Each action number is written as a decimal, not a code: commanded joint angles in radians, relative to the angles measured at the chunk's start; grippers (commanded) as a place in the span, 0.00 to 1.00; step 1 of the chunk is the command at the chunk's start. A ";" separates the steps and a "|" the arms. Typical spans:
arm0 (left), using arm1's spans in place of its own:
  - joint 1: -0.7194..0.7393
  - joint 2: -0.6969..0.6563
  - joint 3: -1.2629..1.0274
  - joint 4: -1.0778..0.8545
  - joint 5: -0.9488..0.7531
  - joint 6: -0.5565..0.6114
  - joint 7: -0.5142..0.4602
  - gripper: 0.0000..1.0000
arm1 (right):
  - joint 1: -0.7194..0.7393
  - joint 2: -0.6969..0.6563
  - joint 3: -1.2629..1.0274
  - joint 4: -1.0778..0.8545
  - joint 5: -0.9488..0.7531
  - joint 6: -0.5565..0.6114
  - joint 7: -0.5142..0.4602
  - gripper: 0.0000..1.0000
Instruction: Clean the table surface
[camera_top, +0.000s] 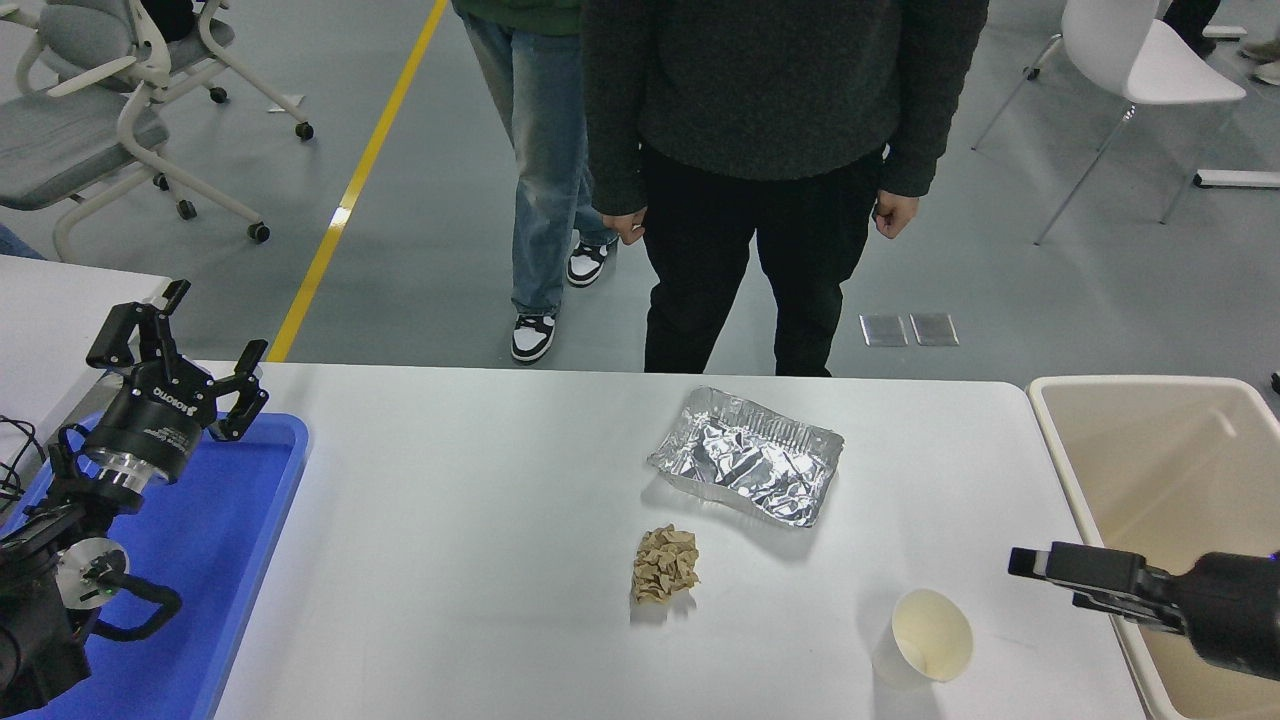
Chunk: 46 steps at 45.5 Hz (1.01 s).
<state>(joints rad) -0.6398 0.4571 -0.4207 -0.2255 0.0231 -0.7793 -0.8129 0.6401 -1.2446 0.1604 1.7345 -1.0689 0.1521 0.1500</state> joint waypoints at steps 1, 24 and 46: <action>0.000 0.000 0.000 0.000 0.000 0.000 0.000 1.00 | 0.027 0.100 -0.053 -0.006 -0.055 -0.006 -0.067 0.97; 0.000 0.000 0.000 0.000 0.000 0.000 0.000 1.00 | 0.050 0.241 -0.111 -0.134 -0.075 -0.014 -0.101 0.97; 0.000 0.000 -0.001 0.000 0.000 0.000 0.000 1.00 | 0.062 0.301 -0.154 -0.233 -0.118 -0.016 -0.101 0.91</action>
<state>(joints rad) -0.6399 0.4571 -0.4203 -0.2255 0.0230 -0.7793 -0.8130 0.6992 -0.9685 0.0200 1.5438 -1.1645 0.1370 0.0504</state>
